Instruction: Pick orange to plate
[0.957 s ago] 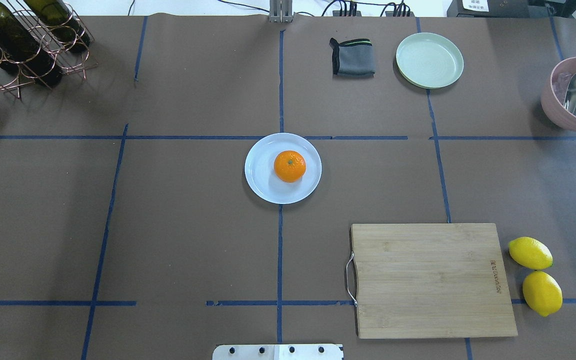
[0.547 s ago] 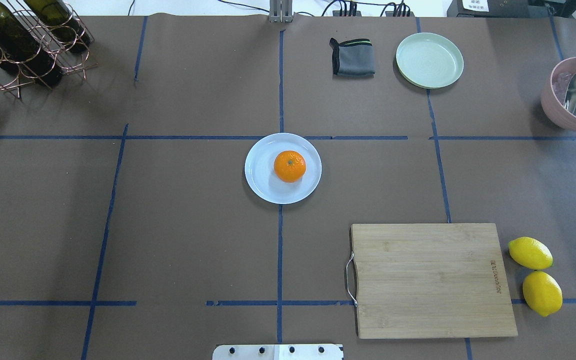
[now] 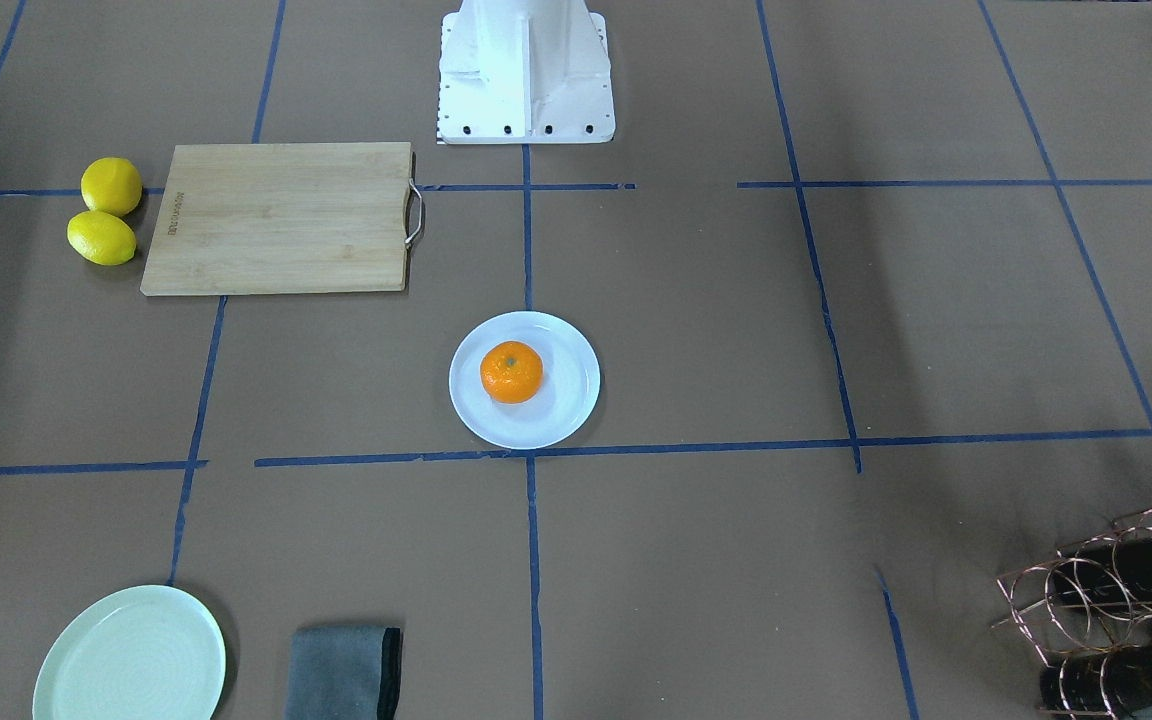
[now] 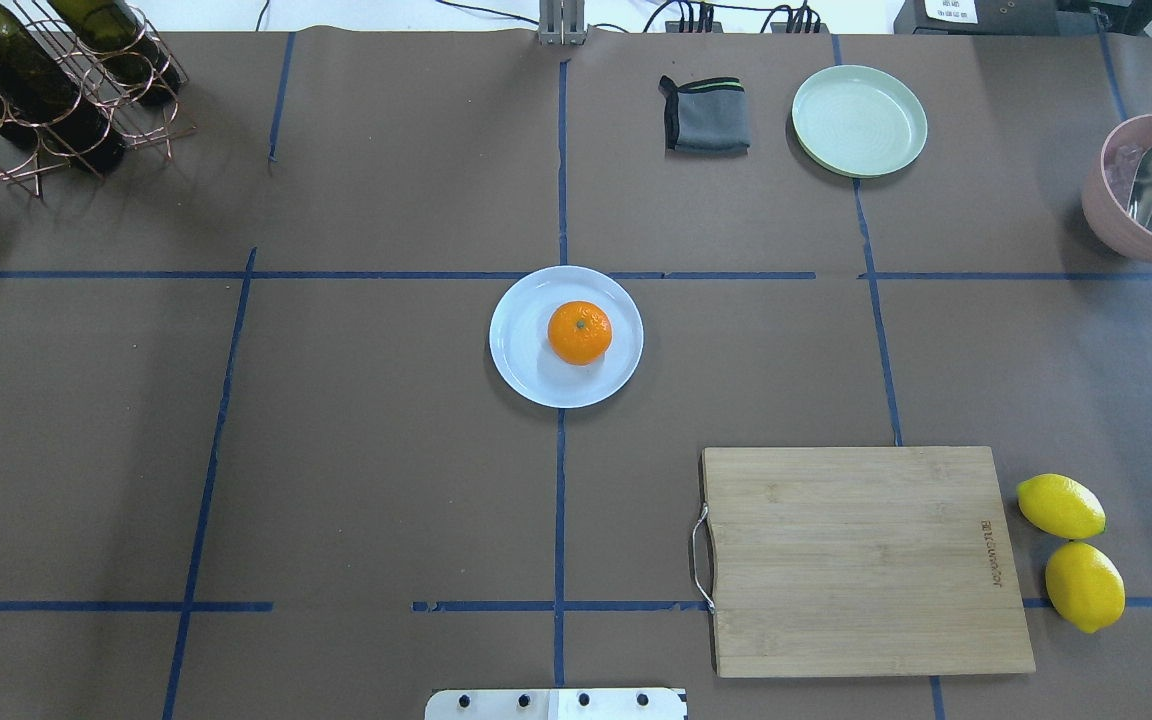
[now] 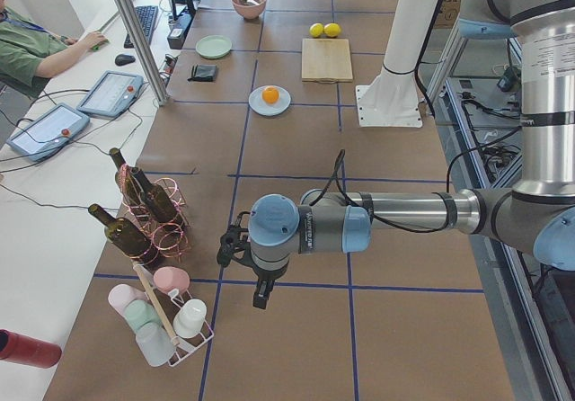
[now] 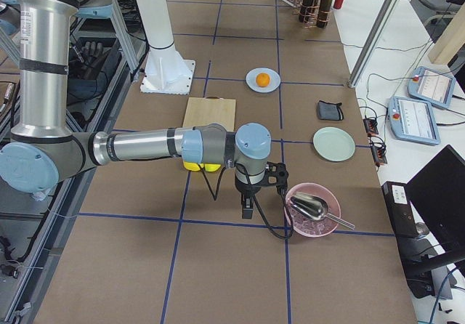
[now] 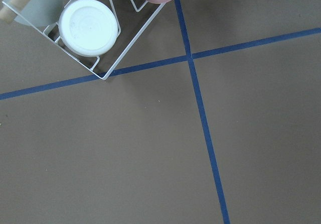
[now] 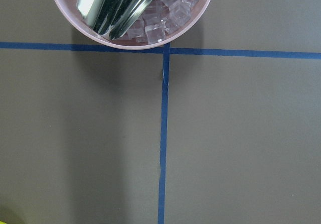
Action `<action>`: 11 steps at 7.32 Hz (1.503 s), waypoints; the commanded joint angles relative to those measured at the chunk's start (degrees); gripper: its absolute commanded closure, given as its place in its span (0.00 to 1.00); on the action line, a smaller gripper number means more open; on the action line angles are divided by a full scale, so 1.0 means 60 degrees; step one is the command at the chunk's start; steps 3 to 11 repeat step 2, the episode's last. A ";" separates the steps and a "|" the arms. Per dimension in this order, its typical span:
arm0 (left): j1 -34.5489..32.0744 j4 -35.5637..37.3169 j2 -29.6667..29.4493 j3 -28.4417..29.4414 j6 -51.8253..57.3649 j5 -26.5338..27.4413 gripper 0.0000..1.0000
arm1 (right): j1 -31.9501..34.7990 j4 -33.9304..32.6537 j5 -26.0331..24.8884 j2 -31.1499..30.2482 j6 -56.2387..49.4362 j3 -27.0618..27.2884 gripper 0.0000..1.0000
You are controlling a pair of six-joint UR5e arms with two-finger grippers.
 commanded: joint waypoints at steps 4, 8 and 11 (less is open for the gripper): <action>0.0000 0.0000 0.0012 0.0015 -0.0001 0.0000 0.00 | 0.0000 -0.0013 0.0007 0.0001 0.0000 0.0000 0.00; 0.0000 0.0000 0.0012 0.0015 -0.0001 0.0000 0.00 | 0.0000 -0.0013 0.0007 0.0001 0.0000 0.0000 0.00; 0.0000 0.0000 0.0012 0.0015 -0.0001 0.0000 0.00 | 0.0000 -0.0013 0.0007 0.0001 0.0000 0.0000 0.00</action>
